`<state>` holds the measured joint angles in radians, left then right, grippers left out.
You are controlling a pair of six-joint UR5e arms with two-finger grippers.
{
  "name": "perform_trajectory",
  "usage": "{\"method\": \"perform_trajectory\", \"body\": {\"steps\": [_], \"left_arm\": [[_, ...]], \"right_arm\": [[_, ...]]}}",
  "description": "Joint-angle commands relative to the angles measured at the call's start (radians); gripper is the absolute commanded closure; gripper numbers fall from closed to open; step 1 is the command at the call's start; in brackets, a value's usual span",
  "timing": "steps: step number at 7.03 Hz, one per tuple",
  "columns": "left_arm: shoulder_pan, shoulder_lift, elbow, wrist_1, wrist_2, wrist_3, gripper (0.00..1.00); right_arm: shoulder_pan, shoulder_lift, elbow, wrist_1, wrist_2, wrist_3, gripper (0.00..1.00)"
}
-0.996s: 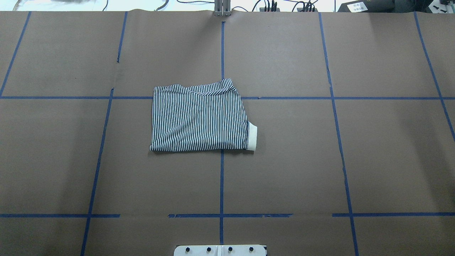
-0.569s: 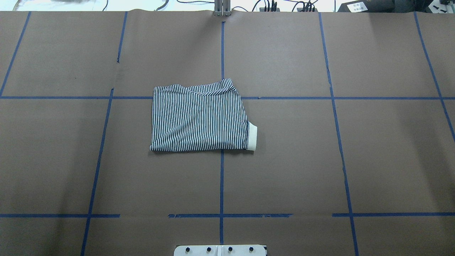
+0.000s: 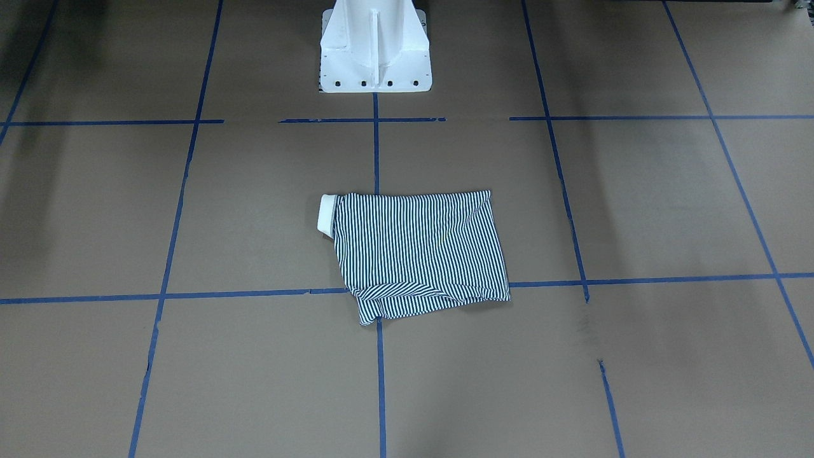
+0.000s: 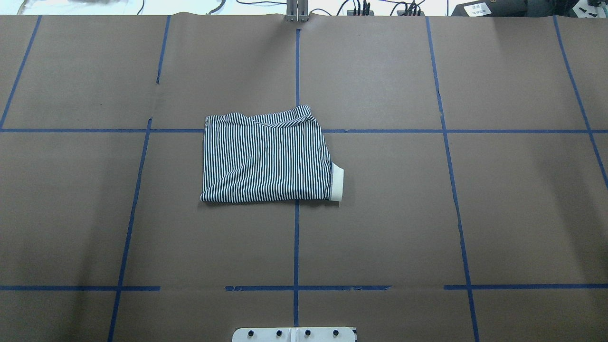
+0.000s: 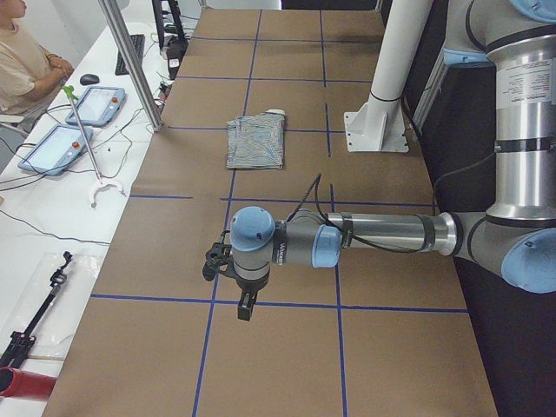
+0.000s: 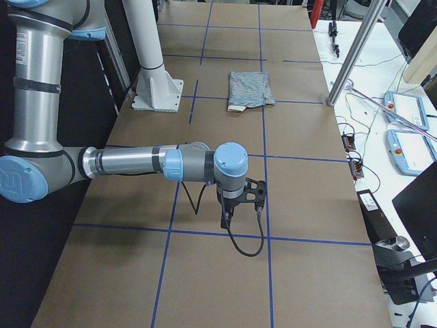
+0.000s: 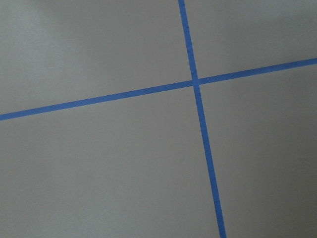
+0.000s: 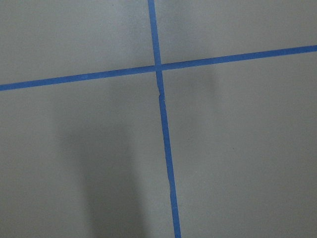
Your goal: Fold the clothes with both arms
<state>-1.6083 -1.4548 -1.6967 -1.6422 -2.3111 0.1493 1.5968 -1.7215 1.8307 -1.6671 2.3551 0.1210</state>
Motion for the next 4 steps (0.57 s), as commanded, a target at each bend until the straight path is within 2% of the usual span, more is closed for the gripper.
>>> {"method": "perform_trajectory", "body": {"steps": [1, 4], "left_arm": [[0.001, 0.004, -0.006, -0.002, -0.001, -0.002, 0.0], [0.002, 0.002, -0.011, -0.005, -0.005, 0.001, 0.0]], "right_arm": [[0.0, -0.012, 0.002, 0.003, -0.002, -0.003, 0.0], [-0.003, -0.02, 0.005, 0.003, 0.0, -0.003, 0.0]]}}
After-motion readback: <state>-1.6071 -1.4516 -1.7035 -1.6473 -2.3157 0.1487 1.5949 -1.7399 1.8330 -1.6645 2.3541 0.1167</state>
